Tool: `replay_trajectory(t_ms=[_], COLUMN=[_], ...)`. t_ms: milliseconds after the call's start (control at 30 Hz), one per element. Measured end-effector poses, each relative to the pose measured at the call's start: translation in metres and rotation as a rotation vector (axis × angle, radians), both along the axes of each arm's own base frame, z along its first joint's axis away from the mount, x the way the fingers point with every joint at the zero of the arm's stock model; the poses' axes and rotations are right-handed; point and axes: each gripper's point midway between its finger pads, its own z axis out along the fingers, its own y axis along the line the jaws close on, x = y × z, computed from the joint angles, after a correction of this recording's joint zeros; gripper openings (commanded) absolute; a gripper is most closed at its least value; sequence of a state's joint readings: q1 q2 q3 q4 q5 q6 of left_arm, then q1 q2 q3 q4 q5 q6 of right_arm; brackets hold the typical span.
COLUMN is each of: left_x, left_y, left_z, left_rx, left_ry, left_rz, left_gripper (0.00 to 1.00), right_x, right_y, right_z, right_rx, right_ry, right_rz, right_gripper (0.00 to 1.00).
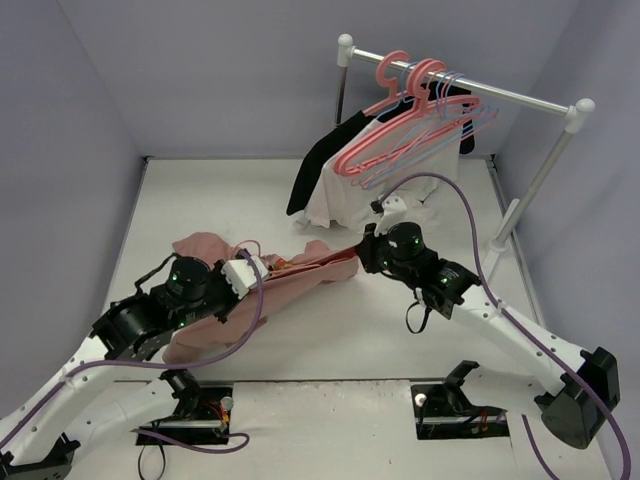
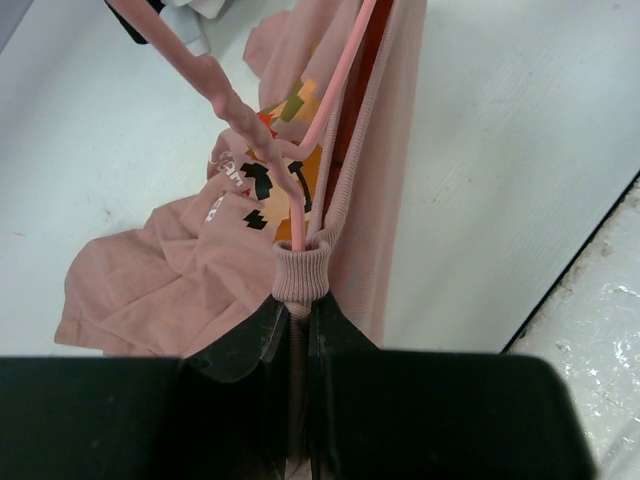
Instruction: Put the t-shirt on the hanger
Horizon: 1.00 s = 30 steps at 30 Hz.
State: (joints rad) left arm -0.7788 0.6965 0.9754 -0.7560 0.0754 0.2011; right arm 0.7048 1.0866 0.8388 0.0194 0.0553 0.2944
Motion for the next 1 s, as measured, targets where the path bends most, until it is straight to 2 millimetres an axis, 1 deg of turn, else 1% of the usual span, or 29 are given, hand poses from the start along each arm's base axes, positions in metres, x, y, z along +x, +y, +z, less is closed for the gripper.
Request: replay_trajectory(t_ms=[100, 167, 233, 333, 400, 500, 600, 667, 733, 767, 900, 1000], left_x=[0.009, 0.017, 0.023, 0.03, 0.033, 0.035, 0.03, 0.026, 0.021, 0.018, 0.013, 0.013], left_y=[-0.002, -0.003, -0.006, -0.012, -0.016, -0.023, -0.027, -0.023, -0.017, -0.014, -0.003, -0.003], left_z=[0.0, 0.005, 0.012, 0.03, 0.047, 0.068, 0.077, 0.081, 0.083, 0.084, 0.073, 0.066], left_rx=[0.04, 0.063, 0.072, 0.062, 0.042, 0.007, -0.02, -0.029, -0.039, -0.045, -0.039, -0.053], left_ry=[0.007, 0.004, -0.007, -0.04, -0.071, -0.11, -0.127, -0.143, -0.159, -0.169, -0.172, -0.176], left_rz=[0.019, 0.033, 0.033, 0.027, 0.013, -0.014, -0.05, -0.057, -0.057, -0.053, -0.029, -0.019], left_gripper=[0.0, 0.0, 0.0, 0.0, 0.0, 0.0, 0.0, 0.0, 0.0, 0.0, 0.0, 0.0], right_x=[0.002, 0.003, 0.006, 0.013, 0.019, 0.019, 0.016, 0.013, 0.01, 0.005, -0.012, -0.024], right_y=[-0.001, 0.001, 0.006, 0.02, 0.037, 0.071, 0.102, 0.116, 0.123, 0.127, 0.141, 0.149], right_z=[0.018, 0.03, 0.044, 0.067, 0.087, 0.116, 0.131, 0.131, 0.126, 0.122, 0.116, 0.116], right_rx=[-0.01, -0.01, -0.012, -0.012, -0.009, -0.003, -0.019, -0.038, -0.059, -0.07, -0.087, -0.087], right_ry=[-0.022, -0.035, -0.048, -0.072, -0.097, -0.148, -0.184, -0.191, -0.186, -0.18, -0.173, -0.175], right_rz=[0.015, 0.033, 0.053, 0.083, 0.114, 0.186, 0.256, 0.292, 0.314, 0.333, 0.385, 0.418], right_gripper=[0.01, 0.01, 0.02, 0.02, 0.02, 0.03, 0.03, 0.03, 0.03, 0.03, 0.06, 0.06])
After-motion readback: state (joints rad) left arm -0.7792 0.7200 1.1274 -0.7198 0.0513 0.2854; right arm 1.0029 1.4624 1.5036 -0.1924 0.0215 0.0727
